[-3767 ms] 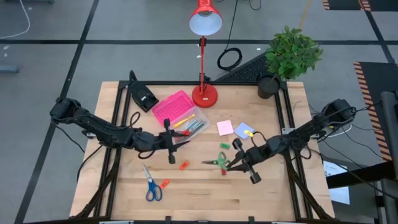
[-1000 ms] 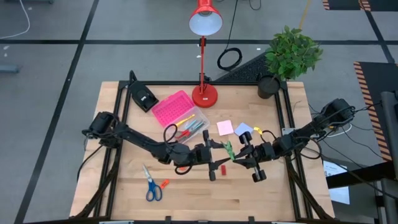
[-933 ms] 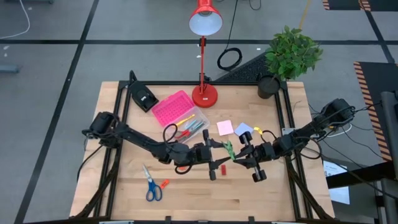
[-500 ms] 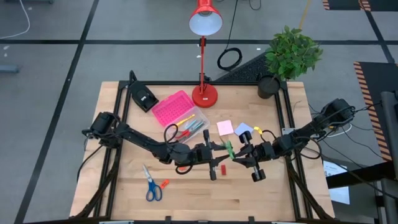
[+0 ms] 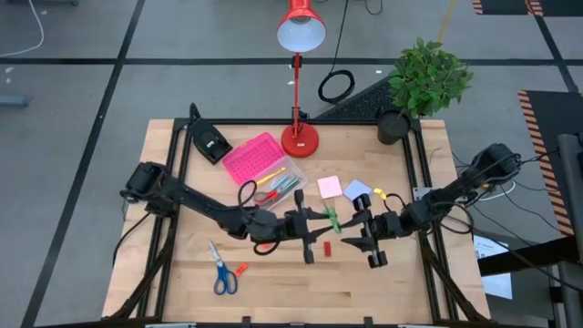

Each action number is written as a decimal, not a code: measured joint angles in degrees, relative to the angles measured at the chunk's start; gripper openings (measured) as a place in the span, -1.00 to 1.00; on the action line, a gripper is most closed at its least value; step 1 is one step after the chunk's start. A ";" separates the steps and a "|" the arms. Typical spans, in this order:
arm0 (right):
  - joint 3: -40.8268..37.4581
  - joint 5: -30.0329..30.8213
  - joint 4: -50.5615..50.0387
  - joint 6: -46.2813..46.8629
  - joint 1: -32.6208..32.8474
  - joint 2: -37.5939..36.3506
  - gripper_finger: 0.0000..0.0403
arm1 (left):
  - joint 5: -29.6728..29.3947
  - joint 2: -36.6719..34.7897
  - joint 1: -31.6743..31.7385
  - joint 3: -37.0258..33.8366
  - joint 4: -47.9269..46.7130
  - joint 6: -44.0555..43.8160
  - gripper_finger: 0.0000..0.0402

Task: Pack school essentials
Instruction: Put the green scissors into the pink supply box, then put the blue scissors into the pink supply box

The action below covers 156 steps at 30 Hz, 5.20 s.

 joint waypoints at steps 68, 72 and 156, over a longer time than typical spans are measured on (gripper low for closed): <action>0.00 10.45 -47.75 16.48 0.01 -14.07 -0.12 | 16.63 -12.15 22.82 -15.45 -71.77 -32.03 -0.56; 0.00 10.45 -47.72 16.48 0.01 -14.07 -0.12 | 16.64 -12.15 22.82 -15.45 -72.50 -32.57 -0.56; -0.02 10.43 -47.25 14.89 -0.47 -14.11 -0.12 | 3.81 -19.37 -28.51 -13.00 -75.19 -92.34 -0.15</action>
